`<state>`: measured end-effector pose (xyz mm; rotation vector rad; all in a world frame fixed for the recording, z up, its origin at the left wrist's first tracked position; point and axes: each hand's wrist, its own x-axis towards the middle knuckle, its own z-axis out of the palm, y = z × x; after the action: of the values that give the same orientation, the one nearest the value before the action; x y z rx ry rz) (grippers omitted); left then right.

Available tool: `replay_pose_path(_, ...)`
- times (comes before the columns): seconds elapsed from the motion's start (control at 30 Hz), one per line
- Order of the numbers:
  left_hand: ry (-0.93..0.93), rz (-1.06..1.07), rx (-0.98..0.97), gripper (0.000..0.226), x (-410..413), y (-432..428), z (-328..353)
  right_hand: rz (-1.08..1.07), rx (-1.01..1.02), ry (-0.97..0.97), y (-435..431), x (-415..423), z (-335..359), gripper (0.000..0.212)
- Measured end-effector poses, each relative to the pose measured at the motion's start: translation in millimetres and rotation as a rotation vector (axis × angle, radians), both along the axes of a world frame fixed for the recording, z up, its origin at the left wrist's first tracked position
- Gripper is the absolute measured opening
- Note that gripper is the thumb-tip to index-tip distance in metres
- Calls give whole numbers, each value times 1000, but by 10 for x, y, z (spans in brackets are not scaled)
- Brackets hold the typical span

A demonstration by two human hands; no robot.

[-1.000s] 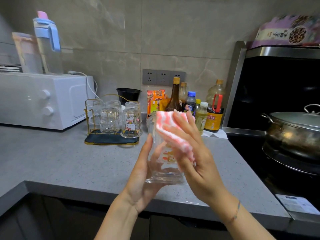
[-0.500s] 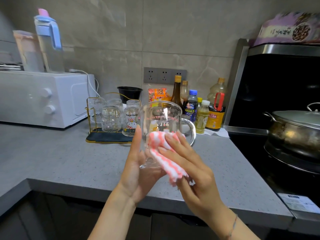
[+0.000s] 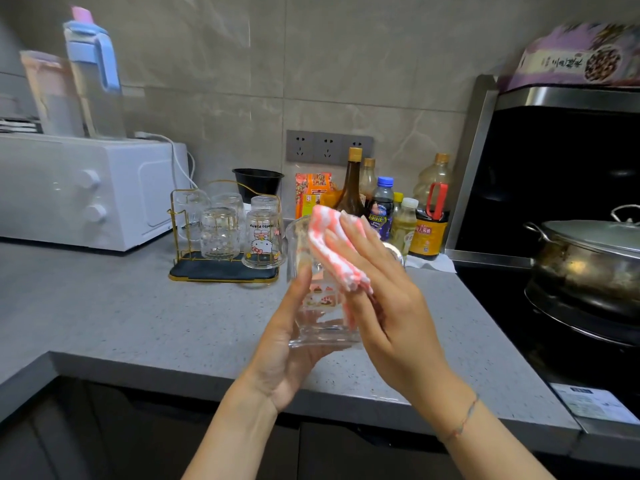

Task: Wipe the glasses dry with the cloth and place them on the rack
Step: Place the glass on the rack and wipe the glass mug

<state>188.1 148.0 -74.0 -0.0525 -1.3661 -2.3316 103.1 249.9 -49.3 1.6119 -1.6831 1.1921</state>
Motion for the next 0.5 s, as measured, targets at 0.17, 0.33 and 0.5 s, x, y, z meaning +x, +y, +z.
replay_pose_path(0.17, 30, 65, 40, 66, -27, -47, 12, 35, -25, 91, 56, 60, -185, 41)
replay_pose_path(0.33, 54, -75, 169, 66, -7, -55, 45, 96, -53, 142, 113, 115, -284, 38)
replay_pose_path(0.5, 15, -50, 130, 59, -20, -42, 89, -2, -73, 176, 71, 69, -173, 38)
